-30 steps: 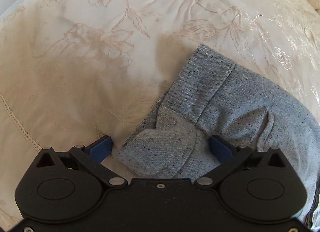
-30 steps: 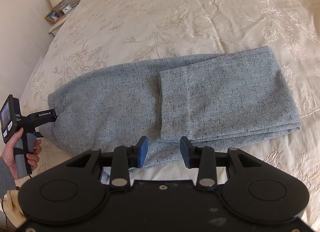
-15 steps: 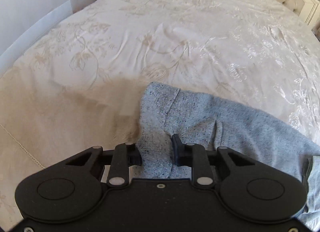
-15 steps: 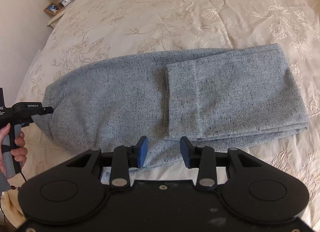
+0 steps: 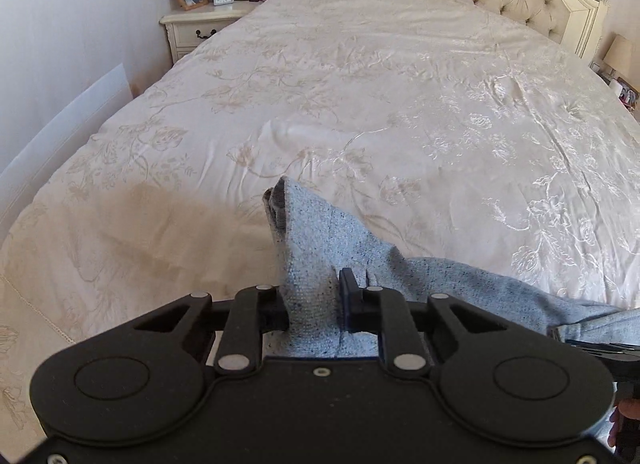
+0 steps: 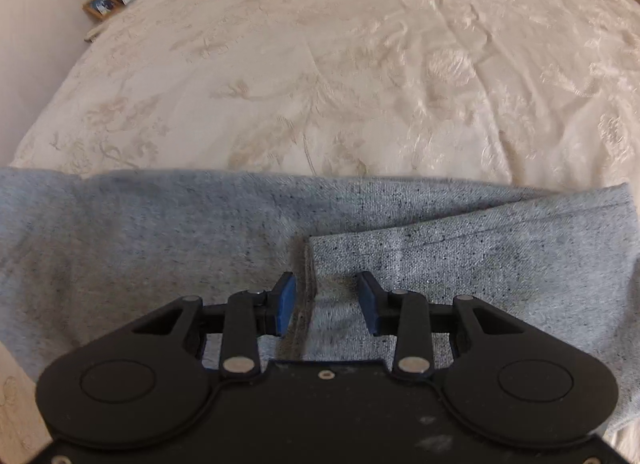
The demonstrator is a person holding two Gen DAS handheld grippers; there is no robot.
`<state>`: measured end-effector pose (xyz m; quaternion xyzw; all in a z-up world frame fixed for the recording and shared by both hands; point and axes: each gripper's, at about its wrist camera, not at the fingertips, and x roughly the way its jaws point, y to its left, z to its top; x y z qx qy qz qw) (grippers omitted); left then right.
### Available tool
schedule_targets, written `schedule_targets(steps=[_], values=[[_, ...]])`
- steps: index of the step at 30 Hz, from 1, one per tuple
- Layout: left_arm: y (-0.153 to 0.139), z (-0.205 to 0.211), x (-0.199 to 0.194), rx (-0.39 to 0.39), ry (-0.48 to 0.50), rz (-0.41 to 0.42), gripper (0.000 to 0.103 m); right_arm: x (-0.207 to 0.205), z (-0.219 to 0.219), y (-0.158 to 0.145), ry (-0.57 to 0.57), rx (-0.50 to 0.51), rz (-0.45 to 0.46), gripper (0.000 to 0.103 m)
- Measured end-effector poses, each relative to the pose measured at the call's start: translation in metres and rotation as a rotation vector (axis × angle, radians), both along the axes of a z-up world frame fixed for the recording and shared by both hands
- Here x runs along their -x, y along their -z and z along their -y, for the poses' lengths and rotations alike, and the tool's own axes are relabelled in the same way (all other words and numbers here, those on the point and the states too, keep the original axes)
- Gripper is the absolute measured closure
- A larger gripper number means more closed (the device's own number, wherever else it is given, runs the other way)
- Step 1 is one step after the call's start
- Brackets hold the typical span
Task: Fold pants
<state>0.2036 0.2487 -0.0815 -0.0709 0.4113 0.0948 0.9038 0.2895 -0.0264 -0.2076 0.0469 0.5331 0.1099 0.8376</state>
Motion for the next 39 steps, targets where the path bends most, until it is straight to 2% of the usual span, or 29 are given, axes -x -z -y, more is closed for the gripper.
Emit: schedule_targets(steps=[2, 4, 6, 7, 9, 11, 14, 17, 19, 20, 22, 25, 28, 31, 34, 36, 39], values=[[-0.013, 0.016, 0.003, -0.019, 0.012, 0.023, 0.079, -0.001, 0.002, -0.003, -0.022, -0.018, 0.018, 0.063], [-0.028, 0.039, 0.006, -0.041, 0.031, 0.05, 0.082, 0.002, 0.013, -0.01, -0.027, -0.077, 0.022, 0.063], [-0.046, 0.069, 0.009, -0.063, 0.054, 0.08, 0.089, 0.008, 0.031, -0.018, -0.017, -0.141, 0.027, 0.066], [-0.054, 0.086, 0.01, -0.066, 0.072, 0.094, 0.09, 0.011, 0.04, -0.021, -0.011, -0.162, 0.025, 0.066], [-0.066, 0.123, 0.011, -0.067, 0.122, 0.122, 0.1, 0.017, 0.062, -0.025, 0.001, -0.196, 0.02, 0.066], [-0.073, 0.169, 0.01, -0.058, 0.204, 0.137, 0.101, 0.023, 0.085, -0.028, 0.016, -0.228, 0.012, 0.065], [-0.062, 0.236, 0.004, -0.027, 0.313, 0.119, 0.101, 0.031, 0.124, -0.032, 0.04, -0.262, 0.007, 0.064], [-0.034, 0.289, -0.003, 0.048, 0.402, 0.037, 0.101, 0.037, 0.161, -0.031, 0.061, -0.297, -0.016, 0.063], [-0.014, 0.315, -0.003, 0.095, 0.456, -0.032, 0.099, 0.039, 0.18, -0.029, 0.067, -0.309, -0.027, 0.063], [-0.007, 0.323, 0.0, 0.108, 0.483, -0.051, 0.094, 0.043, 0.189, -0.027, 0.069, -0.3, -0.024, 0.063], [-0.003, 0.335, 0.009, 0.083, 0.505, -0.062, 0.093, 0.044, 0.203, -0.024, 0.078, -0.277, -0.028, 0.063], [-0.006, 0.332, 0.017, 0.035, 0.493, -0.055, 0.086, 0.048, 0.221, -0.022, 0.102, -0.269, -0.045, 0.063], [0.0, 0.313, 0.017, -0.021, 0.425, -0.073, 0.086, 0.048, 0.231, -0.024, 0.114, -0.27, -0.041, 0.063], [0.012, 0.285, 0.01, -0.074, 0.335, -0.115, 0.086, 0.049, 0.236, -0.038, 0.147, -0.249, 0.025, 0.063], [0.024, 0.252, 0.009, -0.081, 0.257, -0.16, 0.086, 0.045, 0.23, -0.052, 0.141, -0.305, 0.096, 0.063], [0.032, 0.234, 0.012, -0.096, 0.225, -0.189, 0.086, 0.03, 0.218, -0.055, 0.109, -0.361, 0.08, 0.063], [0.038, 0.214, 0.016, -0.123, 0.208, -0.211, 0.086, 0.012, 0.194, -0.05, 0.046, -0.37, 0.053, 0.063]])
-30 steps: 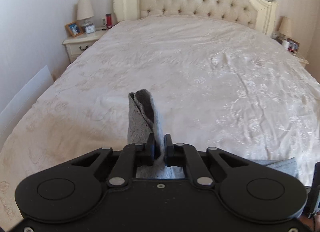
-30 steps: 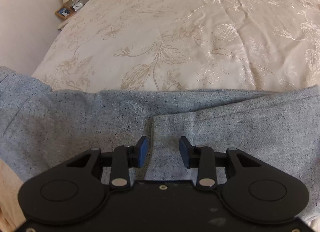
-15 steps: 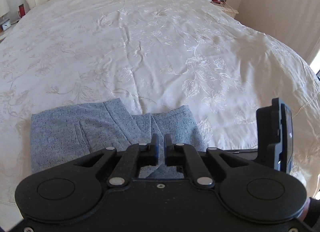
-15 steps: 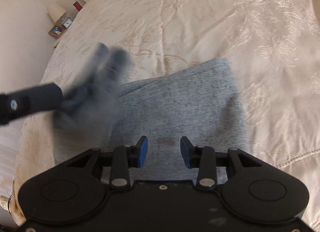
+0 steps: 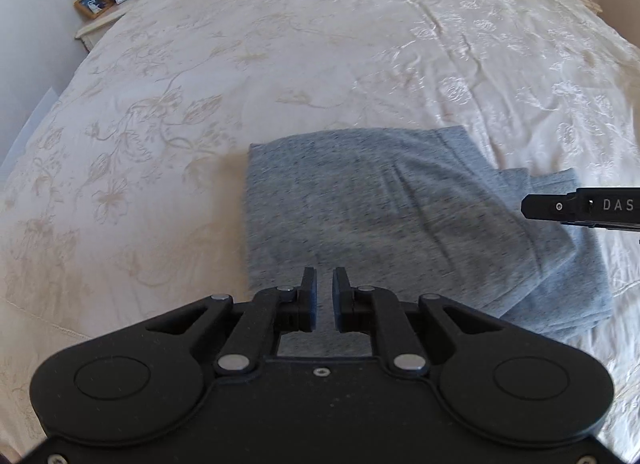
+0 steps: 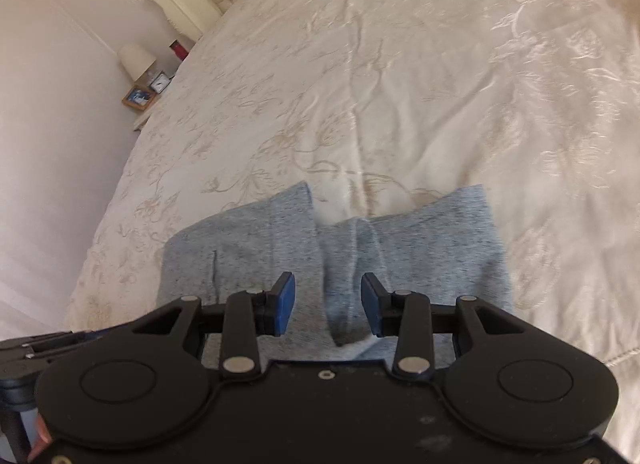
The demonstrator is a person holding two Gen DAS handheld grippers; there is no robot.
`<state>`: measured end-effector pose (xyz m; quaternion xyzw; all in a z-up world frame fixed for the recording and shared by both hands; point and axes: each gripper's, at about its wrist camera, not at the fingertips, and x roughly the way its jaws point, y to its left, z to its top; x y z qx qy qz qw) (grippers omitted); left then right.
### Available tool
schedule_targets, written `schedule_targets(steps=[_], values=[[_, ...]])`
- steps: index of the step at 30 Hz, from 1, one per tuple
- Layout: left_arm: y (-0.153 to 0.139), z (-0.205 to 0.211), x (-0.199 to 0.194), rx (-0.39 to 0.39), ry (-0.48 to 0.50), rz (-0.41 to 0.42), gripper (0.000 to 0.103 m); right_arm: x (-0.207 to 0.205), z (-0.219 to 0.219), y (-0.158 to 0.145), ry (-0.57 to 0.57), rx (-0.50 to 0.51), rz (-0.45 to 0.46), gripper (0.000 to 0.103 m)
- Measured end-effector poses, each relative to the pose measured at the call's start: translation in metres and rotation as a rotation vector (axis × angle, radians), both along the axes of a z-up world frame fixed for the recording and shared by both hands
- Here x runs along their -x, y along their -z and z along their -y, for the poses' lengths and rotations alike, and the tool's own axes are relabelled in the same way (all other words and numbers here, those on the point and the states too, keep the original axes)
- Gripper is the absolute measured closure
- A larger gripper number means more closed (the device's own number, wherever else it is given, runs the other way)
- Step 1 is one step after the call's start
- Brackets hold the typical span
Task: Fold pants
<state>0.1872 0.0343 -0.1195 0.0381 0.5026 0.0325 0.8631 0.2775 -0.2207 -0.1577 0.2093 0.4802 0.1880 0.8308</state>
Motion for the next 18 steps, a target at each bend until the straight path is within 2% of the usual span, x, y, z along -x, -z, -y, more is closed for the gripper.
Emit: schedule_targets(steps=[4, 6, 8, 10, 13, 15, 16, 17, 18], values=[[0.005, -0.014, 0.004, -0.031, 0.019, -0.013, 0.086, -0.008, -0.03, 0.01, -0.111, 0.056, -0.05, 0.065], [0.005, -0.018, 0.004, -0.034, 0.035, -0.01, 0.086, 0.003, -0.032, -0.001, -0.136, 0.067, 0.004, 0.089], [0.005, -0.018, 0.003, -0.031, 0.054, -0.008, 0.086, 0.019, -0.024, -0.017, -0.111, 0.047, 0.043, 0.095], [0.005, -0.017, 0.001, -0.022, 0.073, -0.001, 0.086, 0.035, -0.009, -0.024, -0.036, 0.024, 0.031, 0.101], [0.01, -0.013, -0.005, -0.013, 0.095, -0.006, 0.086, 0.049, 0.008, -0.004, 0.054, 0.066, -0.056, 0.101], [0.015, -0.009, -0.009, -0.007, 0.113, -0.012, 0.086, 0.054, 0.016, 0.015, 0.099, 0.138, -0.134, 0.093], [0.019, -0.008, -0.011, 0.002, 0.123, -0.019, 0.086, 0.055, 0.02, 0.019, 0.109, 0.134, -0.145, 0.091], [0.025, -0.006, -0.013, 0.009, 0.133, -0.032, 0.086, 0.056, 0.023, 0.018, 0.119, 0.116, -0.134, 0.085], [0.031, -0.004, -0.016, 0.01, 0.141, -0.053, 0.086, 0.058, 0.027, 0.015, 0.134, 0.097, -0.105, 0.068]])
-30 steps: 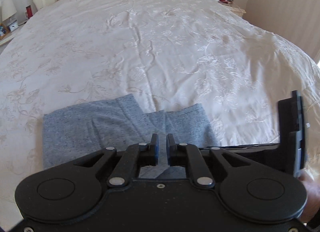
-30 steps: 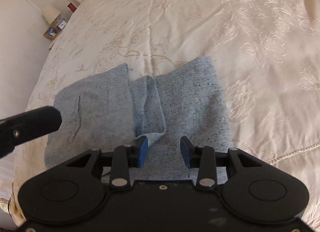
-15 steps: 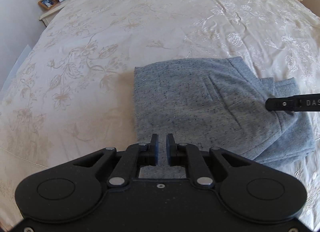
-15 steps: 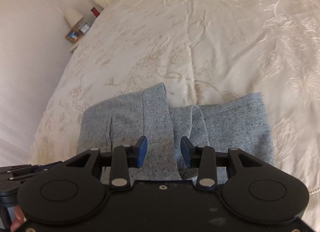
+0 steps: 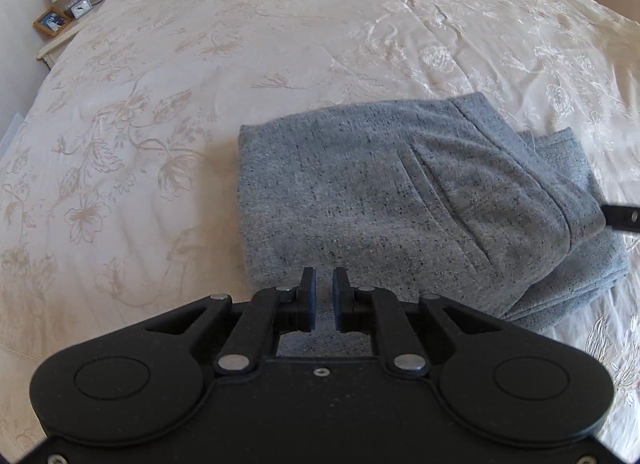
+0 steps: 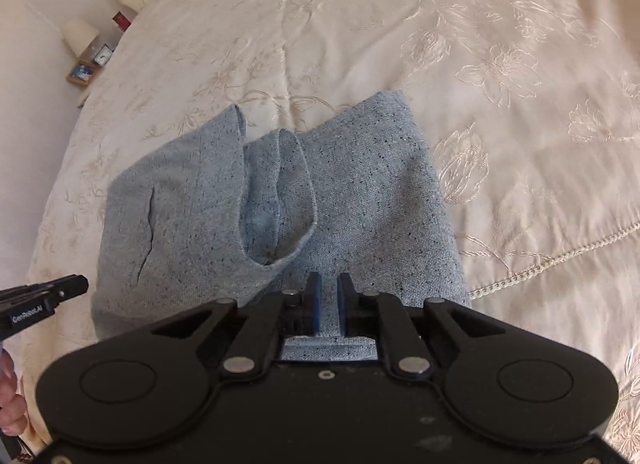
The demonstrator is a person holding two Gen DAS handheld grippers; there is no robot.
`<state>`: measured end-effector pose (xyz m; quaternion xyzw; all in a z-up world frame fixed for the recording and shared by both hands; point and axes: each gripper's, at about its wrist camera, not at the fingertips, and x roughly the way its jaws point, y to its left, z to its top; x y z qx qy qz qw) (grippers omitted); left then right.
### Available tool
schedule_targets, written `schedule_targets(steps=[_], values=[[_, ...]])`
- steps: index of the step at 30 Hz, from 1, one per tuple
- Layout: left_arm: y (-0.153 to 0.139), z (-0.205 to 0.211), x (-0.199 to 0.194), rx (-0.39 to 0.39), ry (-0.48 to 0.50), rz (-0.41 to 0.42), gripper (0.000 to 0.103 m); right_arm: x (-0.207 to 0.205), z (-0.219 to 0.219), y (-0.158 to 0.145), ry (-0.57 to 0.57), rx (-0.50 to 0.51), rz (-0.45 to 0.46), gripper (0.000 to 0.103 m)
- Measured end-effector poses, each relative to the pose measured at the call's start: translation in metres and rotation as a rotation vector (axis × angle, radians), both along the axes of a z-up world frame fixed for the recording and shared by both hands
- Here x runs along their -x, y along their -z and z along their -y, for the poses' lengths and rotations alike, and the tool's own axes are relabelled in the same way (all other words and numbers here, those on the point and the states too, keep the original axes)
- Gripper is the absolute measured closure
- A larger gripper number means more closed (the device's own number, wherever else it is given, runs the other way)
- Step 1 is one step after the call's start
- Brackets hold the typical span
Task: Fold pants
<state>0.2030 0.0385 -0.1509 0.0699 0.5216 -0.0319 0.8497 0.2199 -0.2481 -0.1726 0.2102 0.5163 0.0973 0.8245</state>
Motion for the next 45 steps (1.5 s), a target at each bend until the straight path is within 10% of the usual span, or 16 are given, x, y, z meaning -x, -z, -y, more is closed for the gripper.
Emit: schedule_targets(steps=[12, 19, 22, 29, 34, 36, 45], values=[[0.015, 0.015, 0.001, 0.007, 0.107, -0.027, 0.089, -0.046, -0.048, -0.034, -0.034, 0.023, 0.169, 0.056], [-0.008, -0.013, 0.015, 0.019, 0.051, 0.026, 0.086, -0.077, -0.072, 0.011, -0.059, 0.017, 0.01, 0.054], [-0.015, -0.025, 0.016, 0.039, 0.024, 0.051, 0.086, -0.068, -0.073, -0.008, -0.096, 0.008, 0.059, 0.096], [-0.006, -0.033, 0.006, 0.045, -0.001, 0.036, 0.086, -0.038, -0.04, -0.009, 0.013, 0.04, 0.031, 0.095], [-0.005, -0.037, 0.002, 0.059, -0.009, 0.028, 0.086, -0.039, -0.038, 0.0, 0.022, 0.009, 0.034, 0.079], [-0.006, -0.04, 0.002, 0.076, -0.01, 0.029, 0.086, -0.035, -0.03, -0.01, 0.054, -0.055, 0.068, 0.057], [-0.005, -0.049, -0.001, 0.108, -0.025, 0.019, 0.085, -0.06, -0.029, 0.022, 0.034, -0.086, -0.061, 0.054]])
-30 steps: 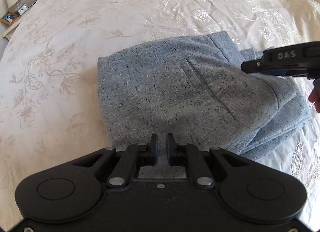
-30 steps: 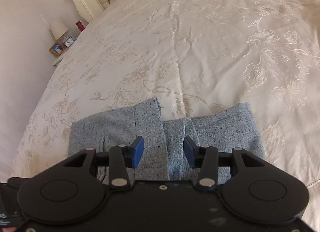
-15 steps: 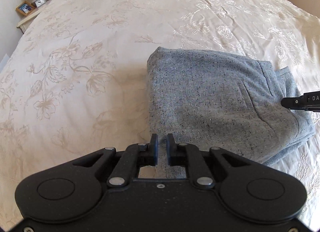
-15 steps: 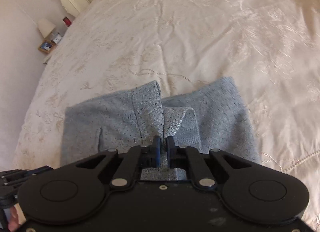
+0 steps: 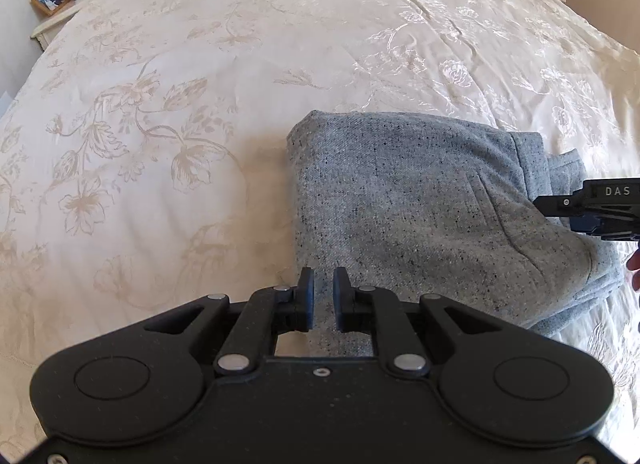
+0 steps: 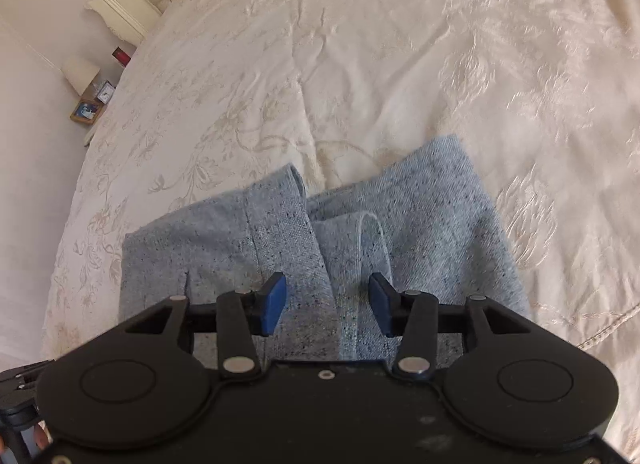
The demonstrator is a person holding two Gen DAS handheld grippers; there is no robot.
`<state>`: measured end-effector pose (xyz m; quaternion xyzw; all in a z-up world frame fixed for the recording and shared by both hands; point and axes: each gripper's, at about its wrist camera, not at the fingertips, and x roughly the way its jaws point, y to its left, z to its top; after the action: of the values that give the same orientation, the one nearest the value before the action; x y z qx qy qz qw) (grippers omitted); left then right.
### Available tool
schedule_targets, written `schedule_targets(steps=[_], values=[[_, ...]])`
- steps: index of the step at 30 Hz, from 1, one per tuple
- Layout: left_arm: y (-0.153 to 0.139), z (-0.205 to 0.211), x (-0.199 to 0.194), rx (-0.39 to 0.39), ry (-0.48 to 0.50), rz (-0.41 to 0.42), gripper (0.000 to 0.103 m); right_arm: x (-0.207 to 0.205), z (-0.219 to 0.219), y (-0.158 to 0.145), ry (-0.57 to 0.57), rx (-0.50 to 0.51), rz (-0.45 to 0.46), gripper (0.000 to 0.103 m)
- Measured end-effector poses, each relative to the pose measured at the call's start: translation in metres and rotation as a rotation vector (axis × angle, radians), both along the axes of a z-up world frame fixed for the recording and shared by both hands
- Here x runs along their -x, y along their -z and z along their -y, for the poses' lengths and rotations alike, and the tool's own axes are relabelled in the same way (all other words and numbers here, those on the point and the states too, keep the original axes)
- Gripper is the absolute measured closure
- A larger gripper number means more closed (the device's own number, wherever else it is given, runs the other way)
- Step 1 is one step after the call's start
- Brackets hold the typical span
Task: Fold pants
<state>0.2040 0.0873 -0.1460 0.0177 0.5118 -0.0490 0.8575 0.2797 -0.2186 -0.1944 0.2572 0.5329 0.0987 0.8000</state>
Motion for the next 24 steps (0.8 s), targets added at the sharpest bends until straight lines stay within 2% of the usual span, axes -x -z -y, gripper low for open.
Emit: schedule_targets(steps=[3, 5, 7, 8, 12, 14, 16, 18, 19, 20, 22, 23, 24], values=[[0.002, -0.005, 0.0, 0.011, -0.02, -0.014, 0.085, -0.001, -0.007, 0.008, 0.014, -0.008, 0.012, 0.05], [0.002, -0.008, 0.0, 0.014, -0.033, -0.02, 0.085, -0.001, -0.012, 0.004, -0.006, -0.02, 0.009, 0.053], [0.001, -0.009, 0.0, 0.015, -0.047, -0.021, 0.085, 0.002, -0.018, -0.007, -0.032, 0.013, 0.046, 0.074], [0.001, -0.01, 0.0, 0.018, -0.051, -0.021, 0.085, 0.003, -0.021, -0.015, -0.042, 0.053, 0.064, 0.094], [-0.007, -0.007, 0.001, 0.036, -0.053, -0.008, 0.085, 0.014, -0.01, -0.059, -0.043, 0.021, 0.153, 0.097], [-0.012, -0.001, 0.002, 0.05, -0.036, 0.004, 0.085, 0.019, -0.002, -0.081, -0.052, 0.054, 0.194, 0.097], [-0.015, 0.009, 0.001, 0.056, -0.011, 0.013, 0.085, 0.02, 0.011, -0.092, -0.033, 0.097, 0.193, 0.097], [-0.015, 0.022, -0.002, 0.052, 0.026, 0.021, 0.073, 0.018, 0.026, -0.087, -0.011, 0.14, 0.178, 0.097], [-0.015, 0.031, -0.003, 0.042, 0.045, 0.029, 0.071, 0.014, 0.032, -0.079, -0.008, 0.166, 0.162, 0.096], [-0.015, 0.039, -0.005, 0.03, 0.064, 0.035, 0.071, 0.01, 0.039, -0.066, 0.002, 0.183, 0.149, 0.096], [-0.016, 0.055, -0.007, 0.002, 0.102, 0.048, 0.071, 0.0, 0.046, -0.036, -0.018, 0.234, 0.088, 0.086], [-0.016, 0.061, -0.007, 0.001, 0.113, 0.057, 0.071, -0.004, 0.048, -0.026, -0.026, 0.275, 0.047, 0.085], [-0.016, 0.068, -0.007, 0.007, 0.124, 0.065, 0.071, -0.004, 0.05, -0.026, 0.005, 0.3, 0.046, 0.084]])
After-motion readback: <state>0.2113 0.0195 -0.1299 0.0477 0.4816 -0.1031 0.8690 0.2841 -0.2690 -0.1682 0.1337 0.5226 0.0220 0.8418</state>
